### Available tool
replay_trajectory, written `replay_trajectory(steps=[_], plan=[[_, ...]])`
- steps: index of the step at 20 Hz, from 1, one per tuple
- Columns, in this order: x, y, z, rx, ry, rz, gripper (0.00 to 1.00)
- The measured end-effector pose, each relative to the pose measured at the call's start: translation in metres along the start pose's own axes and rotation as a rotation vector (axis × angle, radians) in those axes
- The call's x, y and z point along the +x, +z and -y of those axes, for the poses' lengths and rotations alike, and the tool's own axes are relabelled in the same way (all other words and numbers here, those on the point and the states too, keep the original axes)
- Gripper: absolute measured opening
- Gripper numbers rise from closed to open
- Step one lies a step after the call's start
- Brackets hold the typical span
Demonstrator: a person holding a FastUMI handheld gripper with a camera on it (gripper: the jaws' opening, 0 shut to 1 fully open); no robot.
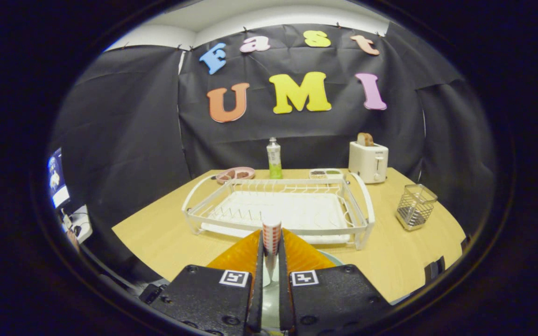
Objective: Take the plate from the dish rack, then take the spoon from the basket and place it into the plate.
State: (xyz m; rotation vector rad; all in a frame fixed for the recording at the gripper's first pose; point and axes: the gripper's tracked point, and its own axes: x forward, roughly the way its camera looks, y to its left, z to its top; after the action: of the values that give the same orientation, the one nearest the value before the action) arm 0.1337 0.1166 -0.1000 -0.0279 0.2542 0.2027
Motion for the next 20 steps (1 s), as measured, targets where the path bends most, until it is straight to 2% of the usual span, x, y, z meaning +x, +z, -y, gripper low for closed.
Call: replay_trajectory(steps=[1,7,8,9,12,14,20], plan=[[0.002,0.001,0.004,0.006,-0.012,-0.009,0.21],[-0.004,0.015,0.033,0.045,-0.077,0.009,0.52],[-0.008,0.018,0.036,0.058,-0.076,0.013,0.69],[-0.014,0.019,0.038,0.071,-0.078,0.02,0.77],[-0.038,0.035,0.048,0.079,-0.094,0.084,0.85],[-0.054,0.046,0.056,0.064,-0.122,0.121,1.0],[-0.103,0.064,0.064,0.064,-0.142,0.178,1.0]])
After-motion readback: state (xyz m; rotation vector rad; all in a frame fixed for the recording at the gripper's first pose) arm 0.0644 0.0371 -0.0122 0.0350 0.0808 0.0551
